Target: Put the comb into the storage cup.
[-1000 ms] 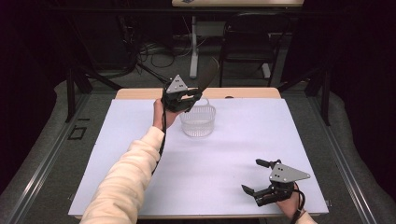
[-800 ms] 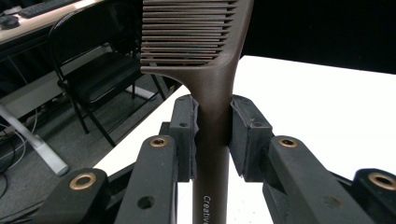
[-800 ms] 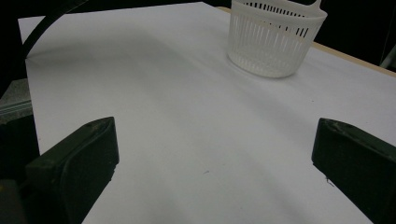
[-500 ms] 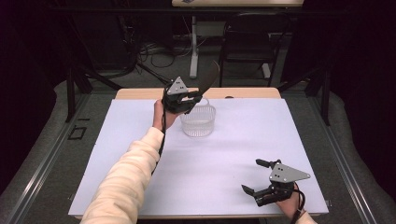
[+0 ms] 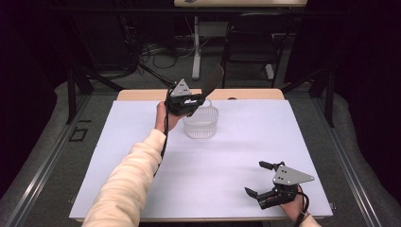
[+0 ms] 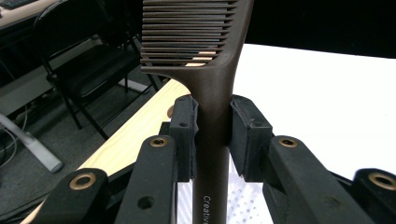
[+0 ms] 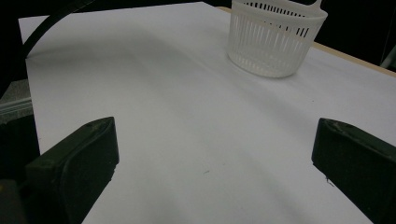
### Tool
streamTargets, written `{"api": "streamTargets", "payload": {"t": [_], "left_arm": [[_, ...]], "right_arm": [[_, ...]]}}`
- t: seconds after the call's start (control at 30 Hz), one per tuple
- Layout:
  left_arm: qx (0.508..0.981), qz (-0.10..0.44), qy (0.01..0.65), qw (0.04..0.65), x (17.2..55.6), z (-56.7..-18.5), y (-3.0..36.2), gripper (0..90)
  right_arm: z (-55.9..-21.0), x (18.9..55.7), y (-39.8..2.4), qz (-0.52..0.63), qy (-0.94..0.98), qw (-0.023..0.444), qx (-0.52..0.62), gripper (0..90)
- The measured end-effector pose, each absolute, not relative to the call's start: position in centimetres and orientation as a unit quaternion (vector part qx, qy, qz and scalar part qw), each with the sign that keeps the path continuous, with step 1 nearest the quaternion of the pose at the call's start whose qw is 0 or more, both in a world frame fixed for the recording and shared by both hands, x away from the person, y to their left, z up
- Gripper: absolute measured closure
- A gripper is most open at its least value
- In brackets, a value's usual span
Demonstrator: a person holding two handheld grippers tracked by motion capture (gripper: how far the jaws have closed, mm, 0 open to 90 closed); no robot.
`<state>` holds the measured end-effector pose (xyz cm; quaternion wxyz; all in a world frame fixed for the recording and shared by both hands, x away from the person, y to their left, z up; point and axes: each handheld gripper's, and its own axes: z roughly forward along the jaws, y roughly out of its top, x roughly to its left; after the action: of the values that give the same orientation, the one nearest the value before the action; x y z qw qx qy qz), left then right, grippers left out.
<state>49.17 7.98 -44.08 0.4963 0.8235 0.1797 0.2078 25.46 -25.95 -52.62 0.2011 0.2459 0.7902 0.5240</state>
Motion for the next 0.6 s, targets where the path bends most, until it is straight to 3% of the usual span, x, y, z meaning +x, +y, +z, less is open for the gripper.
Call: {"api": "streamTargets", "payload": {"t": [0.6], "left_arm": [[0.833, 0.203, 0.178, 0.483, 49.34, -44.87, 7.8, 72.2]], "right_arm": [[-52.61, 25.44, -25.93, 0.524, 0.79, 0.201, 0.246, 0.2]]}}
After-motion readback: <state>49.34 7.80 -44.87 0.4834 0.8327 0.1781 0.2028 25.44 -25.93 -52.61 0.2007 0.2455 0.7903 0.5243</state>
